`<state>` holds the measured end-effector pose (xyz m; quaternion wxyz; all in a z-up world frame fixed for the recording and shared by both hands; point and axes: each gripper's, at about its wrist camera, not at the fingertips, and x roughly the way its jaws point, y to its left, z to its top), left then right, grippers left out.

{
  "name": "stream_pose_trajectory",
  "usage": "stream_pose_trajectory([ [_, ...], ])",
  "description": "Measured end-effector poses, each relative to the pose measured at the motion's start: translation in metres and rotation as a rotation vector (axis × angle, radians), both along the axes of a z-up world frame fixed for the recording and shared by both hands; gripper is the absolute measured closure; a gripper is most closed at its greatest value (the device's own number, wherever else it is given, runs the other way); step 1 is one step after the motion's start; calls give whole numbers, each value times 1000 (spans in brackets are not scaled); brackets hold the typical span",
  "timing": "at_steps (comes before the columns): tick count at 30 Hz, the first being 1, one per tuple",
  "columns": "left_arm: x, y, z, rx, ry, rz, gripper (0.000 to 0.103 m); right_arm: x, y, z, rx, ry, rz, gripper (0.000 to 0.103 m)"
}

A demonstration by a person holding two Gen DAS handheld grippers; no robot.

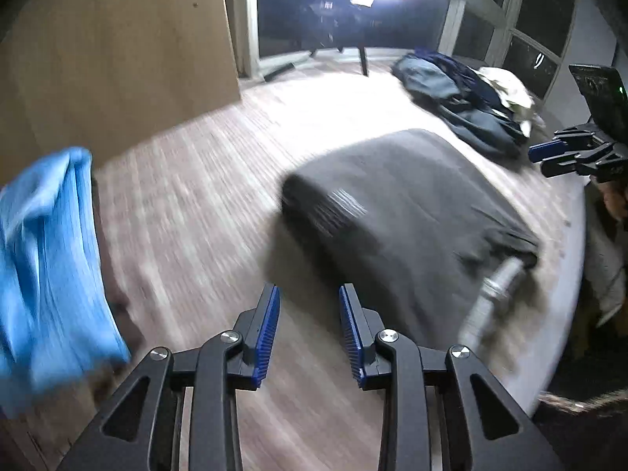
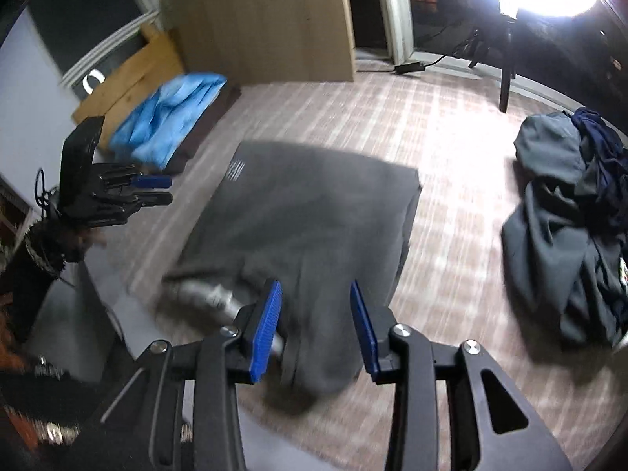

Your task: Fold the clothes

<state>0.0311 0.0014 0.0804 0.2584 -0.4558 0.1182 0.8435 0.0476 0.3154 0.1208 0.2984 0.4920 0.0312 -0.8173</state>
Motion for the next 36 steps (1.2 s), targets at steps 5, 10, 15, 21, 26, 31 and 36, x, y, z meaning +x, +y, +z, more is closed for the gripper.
stream_pose_trajectory([
  [5,-48,15,-28,-22,38,-49,74,-68,15,-42,57,3,-54,67],
  [10,-70,27,-46,-32,13,-118,71,-111,26,-74,51,-38,-28,67],
  [15,-79,39,-56,-45,-18,-147,71,-129,29,-90,9,-34,15,67],
  [21,-88,41,-59,-27,-43,-141,70,-150,21,-97,-9,-8,95,67],
  [26,-98,42,-56,37,-61,-140,71,-156,7,-99,-43,21,166,67],
  [31,-124,16,-64,187,-157,-40,64,-167,15,-105,-124,3,112,77],
  [36,-110,15,-55,153,-114,-53,68,-159,26,-92,-53,3,58,77],
])
